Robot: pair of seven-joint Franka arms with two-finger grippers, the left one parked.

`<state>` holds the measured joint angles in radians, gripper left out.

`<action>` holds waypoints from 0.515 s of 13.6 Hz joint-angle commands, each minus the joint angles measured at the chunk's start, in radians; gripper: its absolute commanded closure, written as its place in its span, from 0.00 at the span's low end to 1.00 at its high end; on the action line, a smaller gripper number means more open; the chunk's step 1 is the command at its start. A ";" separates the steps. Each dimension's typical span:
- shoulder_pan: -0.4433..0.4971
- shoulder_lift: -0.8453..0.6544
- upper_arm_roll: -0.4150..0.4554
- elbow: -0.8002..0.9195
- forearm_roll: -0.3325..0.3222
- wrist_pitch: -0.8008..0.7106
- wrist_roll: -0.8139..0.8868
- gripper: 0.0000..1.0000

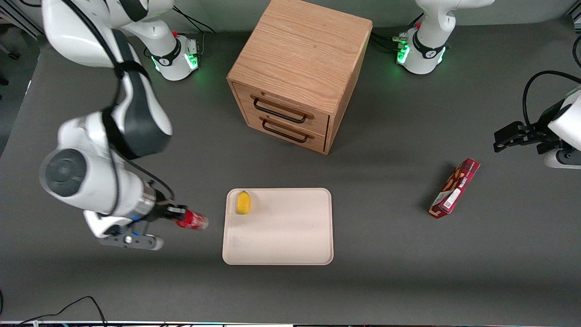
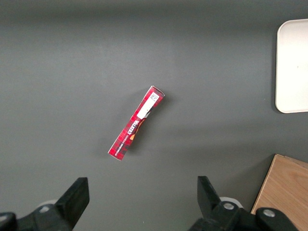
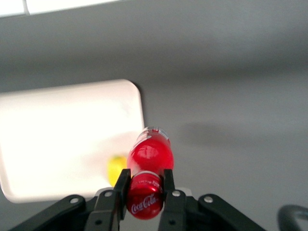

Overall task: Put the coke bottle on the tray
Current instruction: 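Lower the bottle onto the tray's edge beside the lemon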

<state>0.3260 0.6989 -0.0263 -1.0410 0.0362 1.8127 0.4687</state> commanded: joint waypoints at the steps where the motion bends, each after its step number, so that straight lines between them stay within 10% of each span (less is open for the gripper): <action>1: 0.051 0.114 -0.007 0.072 -0.010 0.135 0.132 1.00; 5: 0.085 0.188 -0.014 0.065 -0.019 0.233 0.157 1.00; 7: 0.087 0.208 -0.014 0.062 -0.067 0.238 0.157 0.78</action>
<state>0.4007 0.8812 -0.0283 -1.0297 0.0199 2.0560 0.5932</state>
